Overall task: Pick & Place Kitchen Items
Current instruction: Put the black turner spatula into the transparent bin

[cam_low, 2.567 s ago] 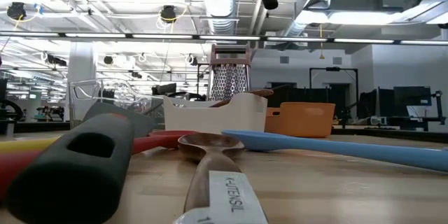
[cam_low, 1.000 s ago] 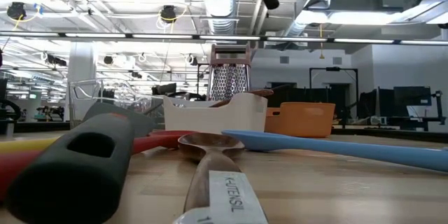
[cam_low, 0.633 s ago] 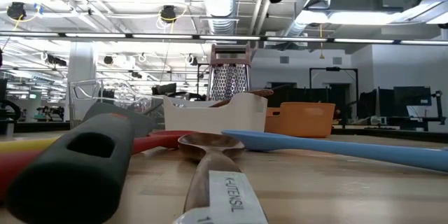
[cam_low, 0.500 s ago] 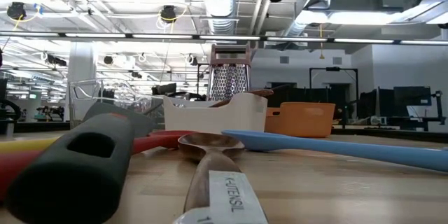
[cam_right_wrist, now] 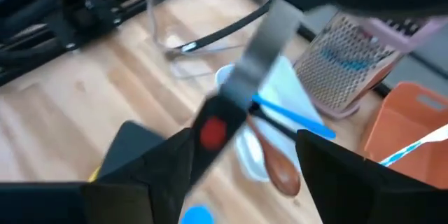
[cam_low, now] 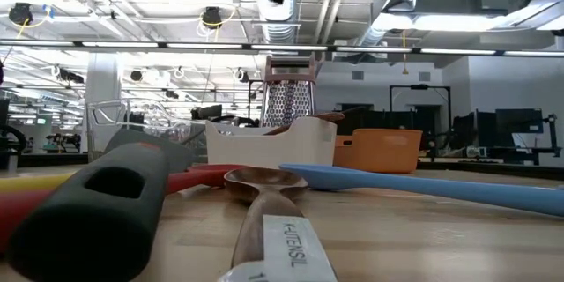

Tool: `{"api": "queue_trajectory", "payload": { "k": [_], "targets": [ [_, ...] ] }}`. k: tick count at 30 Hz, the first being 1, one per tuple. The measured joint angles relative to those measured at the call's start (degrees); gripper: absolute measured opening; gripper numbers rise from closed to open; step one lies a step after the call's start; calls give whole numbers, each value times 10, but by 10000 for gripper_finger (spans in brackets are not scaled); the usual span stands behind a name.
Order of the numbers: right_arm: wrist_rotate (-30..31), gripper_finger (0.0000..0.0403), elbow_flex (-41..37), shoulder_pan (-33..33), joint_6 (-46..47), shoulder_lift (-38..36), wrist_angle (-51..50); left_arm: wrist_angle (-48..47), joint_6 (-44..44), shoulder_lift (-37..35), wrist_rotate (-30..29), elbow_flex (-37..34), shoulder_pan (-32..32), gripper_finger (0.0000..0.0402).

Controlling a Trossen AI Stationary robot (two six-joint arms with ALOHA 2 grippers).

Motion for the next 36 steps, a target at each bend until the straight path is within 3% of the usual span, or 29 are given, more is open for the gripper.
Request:
{"api": "queue_trajectory", "payload": {
  "k": [9, 17, 21, 31, 36],
  "targets": [
    [-90, 209, 0, 0, 0, -45, -31, -44, 113, -47, -113, 1, 0, 0],
    [-92, 166, 0, -6, -6, -47, -42, -134, 239, -125, -294, 1, 0, 0],
    [-92, 156, -1, -15, -9, -38, -40, -161, 284, -157, -353, 1, 10, 0],
    [-92, 145, -11, -25, -9, -40, -38, -270, 256, -192, -352, 1, 91, 0],
    [-92, 143, -11, -25, -9, -39, -38, -369, 149, -189, -269, 1, 145, 0]
  ]
}}
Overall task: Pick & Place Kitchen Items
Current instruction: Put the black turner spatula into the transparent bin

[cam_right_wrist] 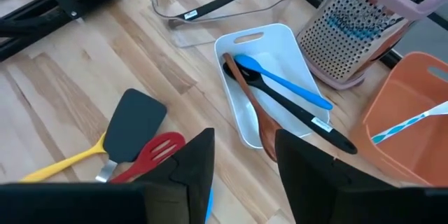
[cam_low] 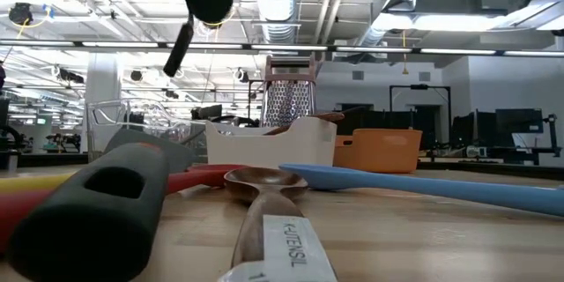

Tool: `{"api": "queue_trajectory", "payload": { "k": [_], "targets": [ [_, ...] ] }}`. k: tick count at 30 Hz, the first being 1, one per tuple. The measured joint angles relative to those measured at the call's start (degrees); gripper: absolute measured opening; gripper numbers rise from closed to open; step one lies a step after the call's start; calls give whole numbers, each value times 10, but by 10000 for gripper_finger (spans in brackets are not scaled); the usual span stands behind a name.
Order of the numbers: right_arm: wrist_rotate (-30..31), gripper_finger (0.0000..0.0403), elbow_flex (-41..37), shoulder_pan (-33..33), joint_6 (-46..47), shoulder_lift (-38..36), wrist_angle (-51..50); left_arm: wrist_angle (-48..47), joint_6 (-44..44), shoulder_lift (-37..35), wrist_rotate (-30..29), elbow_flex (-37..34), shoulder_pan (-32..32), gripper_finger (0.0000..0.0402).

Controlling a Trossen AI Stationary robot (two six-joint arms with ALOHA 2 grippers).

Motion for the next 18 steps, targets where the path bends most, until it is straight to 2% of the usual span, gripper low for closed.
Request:
{"api": "queue_trajectory", "payload": {
  "k": [10, 18],
  "targets": [
    [0, 144, 0, 0, 0, 0, 0, -124, -126, 21, 142, 0, 132, 0],
    [2, 136, 0, 0, 0, 0, -1, -146, -143, 83, 186, 0, 173, 0]
  ]
}}
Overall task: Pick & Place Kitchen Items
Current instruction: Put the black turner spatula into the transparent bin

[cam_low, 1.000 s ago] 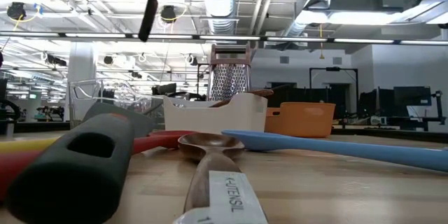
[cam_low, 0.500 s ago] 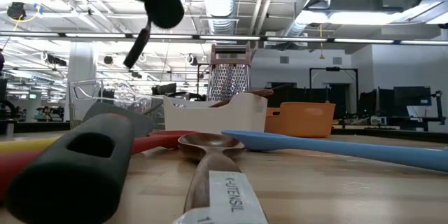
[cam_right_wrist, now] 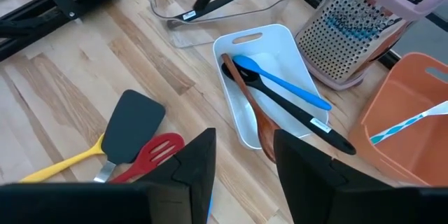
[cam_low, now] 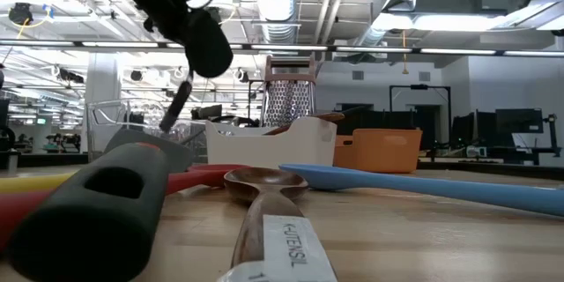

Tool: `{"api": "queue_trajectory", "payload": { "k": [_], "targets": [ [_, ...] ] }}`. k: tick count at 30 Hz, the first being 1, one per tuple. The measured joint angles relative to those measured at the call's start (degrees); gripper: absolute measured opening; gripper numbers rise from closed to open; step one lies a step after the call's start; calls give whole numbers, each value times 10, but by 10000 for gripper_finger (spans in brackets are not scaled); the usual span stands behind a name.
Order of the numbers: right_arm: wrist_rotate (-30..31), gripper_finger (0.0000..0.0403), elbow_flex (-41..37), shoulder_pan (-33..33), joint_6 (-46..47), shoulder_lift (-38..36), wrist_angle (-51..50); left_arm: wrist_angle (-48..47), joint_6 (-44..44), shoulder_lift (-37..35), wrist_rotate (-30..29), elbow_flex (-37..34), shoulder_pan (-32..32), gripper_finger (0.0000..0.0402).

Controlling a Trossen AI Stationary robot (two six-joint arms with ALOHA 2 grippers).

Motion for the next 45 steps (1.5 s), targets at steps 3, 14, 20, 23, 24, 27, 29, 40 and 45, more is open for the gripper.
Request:
{"api": "queue_trajectory", "payload": {
  "k": [3, 14, 20, 23, 24, 27, 29, 40, 45],
  "targets": [
    [0, 137, 0, 0, 0, 0, 0, 0, 0, 26, 1, 0, 0, 0],
    [0, 133, 0, 0, 0, 0, 0, -48, -29, 71, 41, 0, 26, 0],
    [0, 134, 0, 0, 0, 0, 0, -76, -31, 71, 77, 1, 45, 0],
    [0, 133, 0, 0, 0, 0, 1, -94, -41, 72, 106, 1, 51, 0],
    [0, 132, 0, 0, 0, 0, 0, -96, -44, 72, 115, 0, 51, 0],
    [0, 130, 0, 0, 0, 0, 0, -94, -44, 65, 137, 0, 52, 0],
    [0, 129, 0, 0, 0, 0, 0, -94, -45, 61, 155, 0, 52, 0],
    [0, 128, 0, 0, 0, 0, 0, -150, -26, 15, 167, 1, 51, 0],
    [0, 128, 0, -4, 0, 0, 0, -224, -30, 15, 204, 2, 51, 1]
  ]
}}
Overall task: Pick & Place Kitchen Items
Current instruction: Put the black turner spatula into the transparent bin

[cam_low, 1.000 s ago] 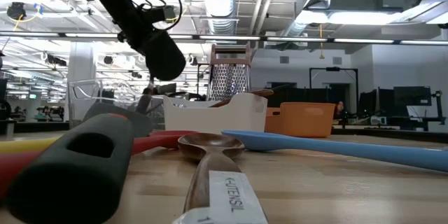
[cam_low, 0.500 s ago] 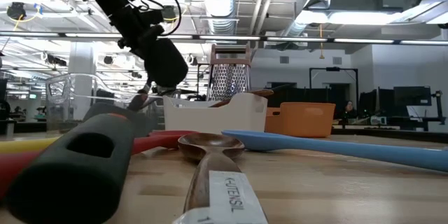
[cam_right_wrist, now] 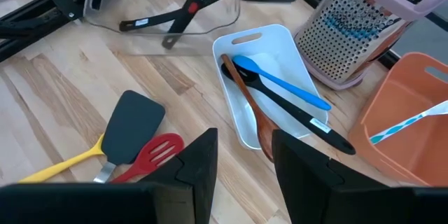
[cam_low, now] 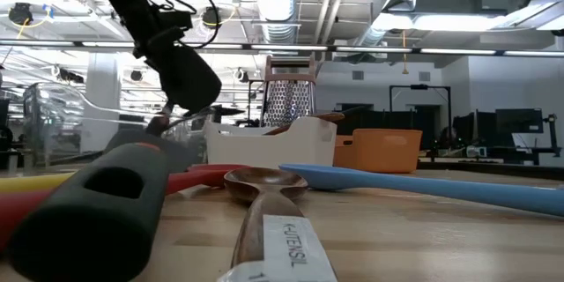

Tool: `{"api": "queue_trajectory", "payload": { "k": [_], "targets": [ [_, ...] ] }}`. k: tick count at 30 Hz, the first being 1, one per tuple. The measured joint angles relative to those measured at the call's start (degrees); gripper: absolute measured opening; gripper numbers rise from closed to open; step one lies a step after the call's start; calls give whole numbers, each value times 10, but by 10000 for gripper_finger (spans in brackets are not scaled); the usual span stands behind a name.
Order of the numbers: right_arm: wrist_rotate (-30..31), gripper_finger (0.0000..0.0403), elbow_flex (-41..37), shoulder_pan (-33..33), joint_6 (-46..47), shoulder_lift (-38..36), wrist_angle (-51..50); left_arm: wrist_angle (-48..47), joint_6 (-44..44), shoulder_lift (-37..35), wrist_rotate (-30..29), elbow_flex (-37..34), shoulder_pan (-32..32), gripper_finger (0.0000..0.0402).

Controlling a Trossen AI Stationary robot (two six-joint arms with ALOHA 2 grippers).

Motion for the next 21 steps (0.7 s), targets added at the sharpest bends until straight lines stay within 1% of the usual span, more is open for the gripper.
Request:
{"api": "queue_trajectory", "payload": {
  "k": [3, 10, 16, 21],
  "targets": [
    [0, 128, 0, -4, 0, 0, 0, -2, -3, 1, 18, 0, 0, 1],
    [0, 128, 0, -9, 0, 0, 0, -4, -10, 1, 6, 0, 0, 2],
    [0, 128, 0, -8, 0, 0, 0, -6, -12, 2, 4, -2, 0, 12],
    [0, 128, 0, -9, 0, 0, 0, 0, -13, 2, 4, -2, 0, 3]
  ]
}}
